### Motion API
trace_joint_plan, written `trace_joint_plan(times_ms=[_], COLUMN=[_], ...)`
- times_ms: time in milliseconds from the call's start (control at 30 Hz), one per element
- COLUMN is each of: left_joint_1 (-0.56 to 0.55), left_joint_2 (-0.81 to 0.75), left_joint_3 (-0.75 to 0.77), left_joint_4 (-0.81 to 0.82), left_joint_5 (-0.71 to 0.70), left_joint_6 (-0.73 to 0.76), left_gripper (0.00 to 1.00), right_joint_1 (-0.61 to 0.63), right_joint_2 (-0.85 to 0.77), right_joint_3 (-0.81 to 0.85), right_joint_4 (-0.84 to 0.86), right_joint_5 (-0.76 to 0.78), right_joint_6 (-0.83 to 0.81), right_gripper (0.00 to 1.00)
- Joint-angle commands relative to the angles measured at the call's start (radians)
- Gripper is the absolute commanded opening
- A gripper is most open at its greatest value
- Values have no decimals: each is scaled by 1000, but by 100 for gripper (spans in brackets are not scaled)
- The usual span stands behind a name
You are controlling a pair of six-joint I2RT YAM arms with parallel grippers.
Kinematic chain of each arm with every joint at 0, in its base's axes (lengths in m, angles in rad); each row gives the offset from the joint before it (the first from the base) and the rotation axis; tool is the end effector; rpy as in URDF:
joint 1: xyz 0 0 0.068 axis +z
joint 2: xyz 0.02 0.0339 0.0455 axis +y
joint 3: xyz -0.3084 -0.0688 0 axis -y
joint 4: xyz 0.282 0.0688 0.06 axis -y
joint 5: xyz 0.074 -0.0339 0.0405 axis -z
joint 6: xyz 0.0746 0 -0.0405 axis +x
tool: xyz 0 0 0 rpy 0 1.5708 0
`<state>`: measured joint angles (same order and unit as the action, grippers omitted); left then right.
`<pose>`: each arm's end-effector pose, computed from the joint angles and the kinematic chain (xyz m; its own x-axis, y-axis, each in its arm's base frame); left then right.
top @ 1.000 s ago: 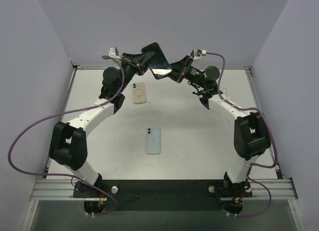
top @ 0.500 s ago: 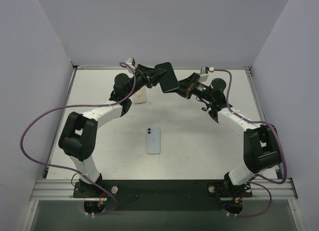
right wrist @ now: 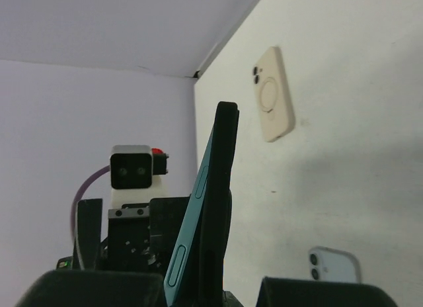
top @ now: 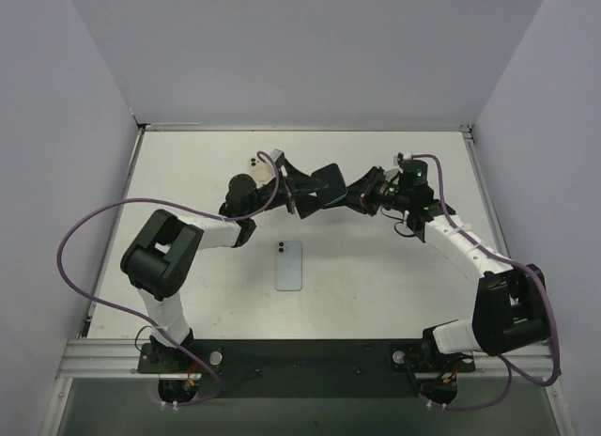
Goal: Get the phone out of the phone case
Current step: Remove the phone case from the phone.
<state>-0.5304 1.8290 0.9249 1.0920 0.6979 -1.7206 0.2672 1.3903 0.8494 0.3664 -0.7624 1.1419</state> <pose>0.3632 -0.2686 0.2517 -0.9458 -0.3236 0.0279 0.0202 -0.1444 -0.9893 0.3368 0.1456 0.3009 -0.8399 0.4520 -0.3005 -0.1999 0.2571 0.9455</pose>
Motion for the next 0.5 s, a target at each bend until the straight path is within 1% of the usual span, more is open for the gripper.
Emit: trace_joint_plan(times_ms=[0,100,133,167,200,233,267,300,333,367,400,433,467], left_joint_1=[9,26,29,30,30,29,27,20,15,9,-6,-17,-28], left_joint_2=[-59,-77,-85,-89,-96,-112,-123,-134,-146,-151,-152,-146,-140], left_joint_3=[-70,-116,-123,-123,-118,-113,-109,-100,-72,-51,-26,41,70], left_joint_4=[204,232,224,211,136,71,-4,-164,-255,-435,-525,-625,-782], left_joint_5=[130,144,149,153,160,161,154,132,114,66,42,17,-36], left_joint_6=[12,9,22,39,67,151,203,257,365,418,473,589,637], left_gripper=[83,84,84,84,84,84,84,84,84,84,84,84,84], right_joint_1=[-28,-26,-22,-19,-14,4,15,30,52,107,147,177,225], right_joint_2=[-66,-89,-97,-100,-102,-99,-97,-96,-93,-93,-90,-71,-57], right_joint_3=[36,65,71,76,85,92,97,100,103,99,94,91,89], right_joint_4=[-275,-363,-403,-426,-466,-490,-512,-550,-567,-575,-583,-590,-592], right_joint_5=[225,314,337,397,426,457,501,584,647,710,862,917,954], right_joint_6=[-226,-295,-342,-367,-387,-442,-465,-491,-513,-559,-579,-596,-619], right_gripper=[0,0,0,0,0,0,0,0,0,0,0,0,0])
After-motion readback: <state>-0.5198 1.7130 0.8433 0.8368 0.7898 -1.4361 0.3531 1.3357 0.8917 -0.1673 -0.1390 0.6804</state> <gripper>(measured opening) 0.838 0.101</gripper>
